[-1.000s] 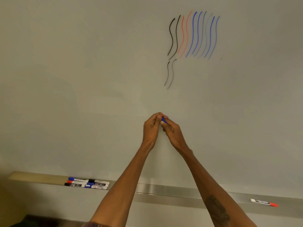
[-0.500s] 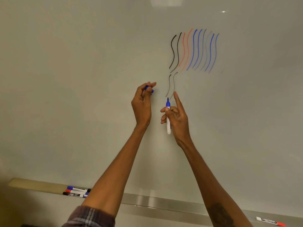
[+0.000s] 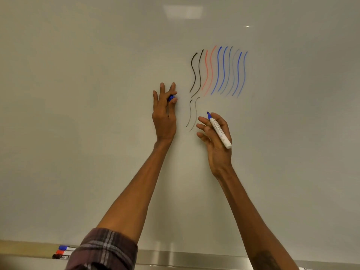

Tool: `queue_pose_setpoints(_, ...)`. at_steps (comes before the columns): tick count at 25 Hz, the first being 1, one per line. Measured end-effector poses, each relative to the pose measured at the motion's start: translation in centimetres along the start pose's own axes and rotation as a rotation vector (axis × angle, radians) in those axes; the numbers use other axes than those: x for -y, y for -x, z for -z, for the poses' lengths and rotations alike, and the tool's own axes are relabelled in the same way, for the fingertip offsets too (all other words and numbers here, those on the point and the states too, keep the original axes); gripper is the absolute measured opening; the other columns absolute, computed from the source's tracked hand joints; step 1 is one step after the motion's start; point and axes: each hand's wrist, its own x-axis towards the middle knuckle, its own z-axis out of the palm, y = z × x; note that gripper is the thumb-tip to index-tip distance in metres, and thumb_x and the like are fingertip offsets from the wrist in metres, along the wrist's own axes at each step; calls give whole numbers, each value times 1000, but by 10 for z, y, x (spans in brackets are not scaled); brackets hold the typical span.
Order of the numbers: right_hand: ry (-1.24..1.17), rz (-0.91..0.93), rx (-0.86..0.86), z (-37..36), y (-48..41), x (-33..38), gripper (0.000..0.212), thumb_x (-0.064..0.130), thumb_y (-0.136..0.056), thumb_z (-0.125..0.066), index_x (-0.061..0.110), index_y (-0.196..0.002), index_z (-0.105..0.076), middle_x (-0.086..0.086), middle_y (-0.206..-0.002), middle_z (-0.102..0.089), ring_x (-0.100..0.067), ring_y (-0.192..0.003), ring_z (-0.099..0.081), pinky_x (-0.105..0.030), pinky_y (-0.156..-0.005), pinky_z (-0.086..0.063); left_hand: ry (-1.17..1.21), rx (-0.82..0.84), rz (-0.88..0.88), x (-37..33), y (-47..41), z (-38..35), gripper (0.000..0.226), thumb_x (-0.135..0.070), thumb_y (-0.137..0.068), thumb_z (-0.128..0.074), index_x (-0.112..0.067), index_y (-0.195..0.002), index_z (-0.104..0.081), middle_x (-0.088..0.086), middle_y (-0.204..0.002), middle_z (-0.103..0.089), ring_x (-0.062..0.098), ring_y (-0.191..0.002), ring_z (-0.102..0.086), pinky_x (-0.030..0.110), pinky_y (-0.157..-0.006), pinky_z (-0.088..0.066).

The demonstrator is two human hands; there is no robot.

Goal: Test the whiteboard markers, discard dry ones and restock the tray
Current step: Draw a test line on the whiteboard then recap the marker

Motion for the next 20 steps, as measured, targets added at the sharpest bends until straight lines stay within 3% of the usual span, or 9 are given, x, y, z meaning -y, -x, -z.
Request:
queue_pose_setpoints(4,122,66,-114,4,-6,-13,34,28,-103,-41,5,-120,-60,-10,-97,-66,-22,-82,-59,-38,-79,-50,-71,-138,-141,12,-3,-10,43,-32,-102,-43,-11,-139,-53,3,-149,-43,2,-147,-17,55,-112,-38)
queue_pose_setpoints(7,308,148,-214,2,-11,-22,28,18,-101,-45,6,-119,-63,-11,-85,-63,-20,-71,-56,-30,-70,-51,-108,-162,-268,13,-2,-13,41,-22,-101,-45,1,-133,-56,-3,-143,-41,-13,-144,-14,58,-113,-35)
queue_pose_setpoints(10,451,240,-259,-6,-19,-25,33,24,-93,-59,7,-121,-61,-8,-96,-70,-16,-80,-67,-30,-72,-57,-142,-168,-336,15,-2,-12,42,-20,-100,-46,5,-132,-56,-13,-147,-37,-13,-144,-11,59,-110,-37)
queue_pose_setpoints(14,640,483,-265,-14,-38,-17,28,13,-93,-65,3,-119,-63,1,-98,-68,-6,-86,-67,-20,-76,-55,-159,-158,-360,15,-2,-12,42,-22,-100,-46,4,-131,-56,-5,-149,-34,-12,-145,-10,53,-113,-34)
queue_pose_setpoints(16,727,556,-242,-15,-46,-16,27,12,-94,-65,3,-120,-64,-2,-98,-69,-9,-85,-67,-25,-75,-57,-170,-146,-360,19,-3,-13,41,-23,-100,-47,2,-130,-57,-5,-151,-34,-9,-146,-12,50,-115,-32)
queue_pose_setpoints(20,928,611,-206,6,-29,-39,28,13,-92,-65,2,-118,-66,-7,-97,-70,-18,-85,-67,-35,-74,-57,-193,-126,-357,27,-3,-14,38,-23,-102,-48,1,-129,-59,7,-146,-50,14,-146,-30,41,-121,-26)
